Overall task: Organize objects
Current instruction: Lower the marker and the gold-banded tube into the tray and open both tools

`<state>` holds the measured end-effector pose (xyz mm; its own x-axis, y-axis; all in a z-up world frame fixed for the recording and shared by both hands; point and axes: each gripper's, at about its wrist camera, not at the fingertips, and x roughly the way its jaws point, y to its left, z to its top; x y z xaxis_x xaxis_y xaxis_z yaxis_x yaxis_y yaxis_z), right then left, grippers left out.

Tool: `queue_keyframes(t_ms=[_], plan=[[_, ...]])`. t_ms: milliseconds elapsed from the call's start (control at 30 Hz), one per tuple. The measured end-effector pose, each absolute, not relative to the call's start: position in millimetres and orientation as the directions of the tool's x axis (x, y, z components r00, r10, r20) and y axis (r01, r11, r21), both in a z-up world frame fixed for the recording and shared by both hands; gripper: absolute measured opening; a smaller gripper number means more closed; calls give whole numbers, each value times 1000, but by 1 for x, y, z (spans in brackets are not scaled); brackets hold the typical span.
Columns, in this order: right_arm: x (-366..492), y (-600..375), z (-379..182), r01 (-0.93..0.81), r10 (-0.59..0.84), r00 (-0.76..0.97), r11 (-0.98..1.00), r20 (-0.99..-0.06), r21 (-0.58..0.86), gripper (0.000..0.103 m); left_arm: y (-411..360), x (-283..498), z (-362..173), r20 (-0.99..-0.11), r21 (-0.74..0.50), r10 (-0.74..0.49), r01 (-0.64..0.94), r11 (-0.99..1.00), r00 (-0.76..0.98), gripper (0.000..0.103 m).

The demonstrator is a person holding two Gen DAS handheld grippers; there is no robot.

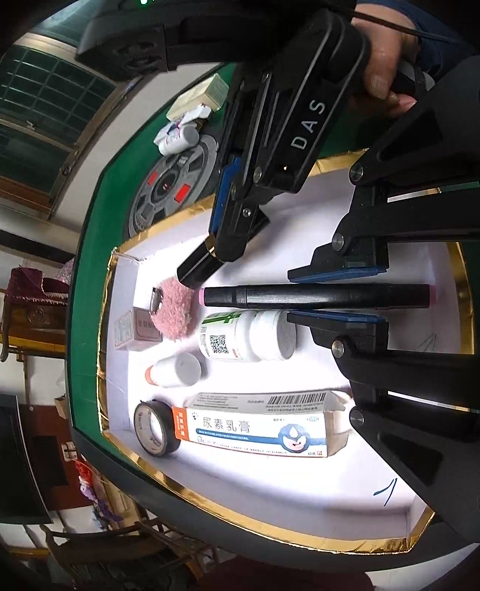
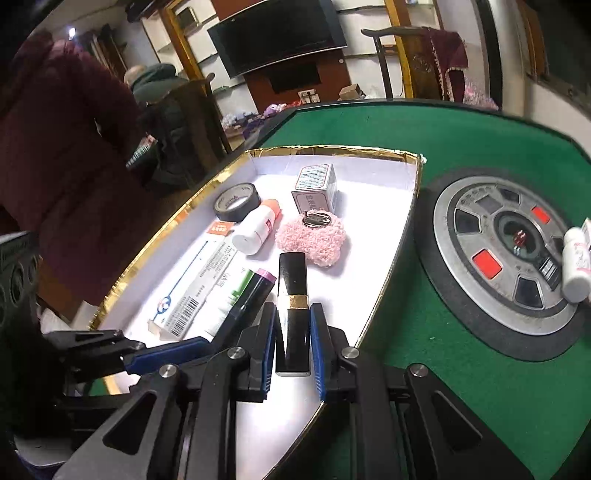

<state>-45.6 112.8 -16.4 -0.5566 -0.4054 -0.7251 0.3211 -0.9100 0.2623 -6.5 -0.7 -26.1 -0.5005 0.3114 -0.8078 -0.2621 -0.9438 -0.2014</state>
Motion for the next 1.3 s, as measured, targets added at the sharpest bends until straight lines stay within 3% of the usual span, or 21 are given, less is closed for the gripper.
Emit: queue_keyframes(t_ms=[233,400,1300], plan=[[-41,89,-17,352,-262,-597,-935,-759,46,17,-6,-9,-28,-811,-193,291,-239,-952,-508,14],[-37,77,-22,384,-229,-595,-923,-770,-21,17,-11,-11,-26,-808,-183,273,-218,-959,-522,14],[-32,70,-26,441,-393,-488,-882,-779,168,20,-27,-14,-18,-788,-161,224,-160,-974,-573,14]])
